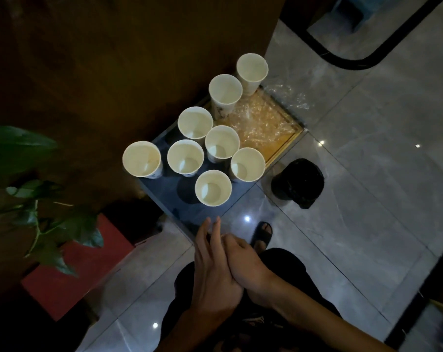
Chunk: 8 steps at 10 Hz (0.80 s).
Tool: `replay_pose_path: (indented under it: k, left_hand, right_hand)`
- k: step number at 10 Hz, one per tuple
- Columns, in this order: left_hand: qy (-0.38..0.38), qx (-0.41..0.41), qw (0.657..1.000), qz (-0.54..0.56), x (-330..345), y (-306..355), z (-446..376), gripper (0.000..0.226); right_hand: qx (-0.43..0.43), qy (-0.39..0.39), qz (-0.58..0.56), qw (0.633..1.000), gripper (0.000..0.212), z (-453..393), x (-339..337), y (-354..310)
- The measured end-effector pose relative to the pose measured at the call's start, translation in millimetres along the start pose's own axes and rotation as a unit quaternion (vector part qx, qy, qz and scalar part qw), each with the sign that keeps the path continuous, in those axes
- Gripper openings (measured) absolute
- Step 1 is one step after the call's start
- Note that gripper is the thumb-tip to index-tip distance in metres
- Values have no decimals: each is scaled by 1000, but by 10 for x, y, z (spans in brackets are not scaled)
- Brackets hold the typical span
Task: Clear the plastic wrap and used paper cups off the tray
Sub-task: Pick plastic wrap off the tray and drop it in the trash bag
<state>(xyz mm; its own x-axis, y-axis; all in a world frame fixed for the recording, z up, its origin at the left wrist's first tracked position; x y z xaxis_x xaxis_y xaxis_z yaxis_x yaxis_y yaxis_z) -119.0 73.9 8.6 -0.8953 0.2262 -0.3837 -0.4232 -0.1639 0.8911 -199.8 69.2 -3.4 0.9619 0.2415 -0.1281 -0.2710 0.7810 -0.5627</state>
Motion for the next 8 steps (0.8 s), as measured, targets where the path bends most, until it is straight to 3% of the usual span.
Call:
replay_pose_path:
  k: [2,4,5,7,8]
  left_hand:
    - [-41,38,995,-80,537,62,31,79]
    - [-154,-5,981,-120,1406,360,44,75]
    - [-239,-6,961,-141,2016,668,93,68]
    - [-360,-12,918,-163,2849,1071,228,43]
    - [-375,-44,916,-139,3057,1187,271,47]
  right_hand:
    - [8,10,-37,999,51,100,-441,302]
    - [-22,92,14,995,43,214,-1354,716]
    - [-45,170,51,983,48,326,-2002,1048]
    - [-23,241,23,970,47,537,-2855,1579]
    - [-38,250,-25,967,48,601,-3103,1683]
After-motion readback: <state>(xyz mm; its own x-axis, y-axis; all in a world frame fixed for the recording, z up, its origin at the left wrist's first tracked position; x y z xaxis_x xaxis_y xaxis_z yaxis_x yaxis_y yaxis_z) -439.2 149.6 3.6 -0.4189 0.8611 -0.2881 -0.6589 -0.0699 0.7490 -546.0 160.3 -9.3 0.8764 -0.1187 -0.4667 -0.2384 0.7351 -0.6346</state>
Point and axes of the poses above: each hand's wrist, its own z-axis away from the middle knuckle, its own x-axis out of the palm, y = z × x, the point moved 6 cm from there along -z, towards the middle knuckle, and after that the axes turned 13 degrees about z, right-handed, at the moved point
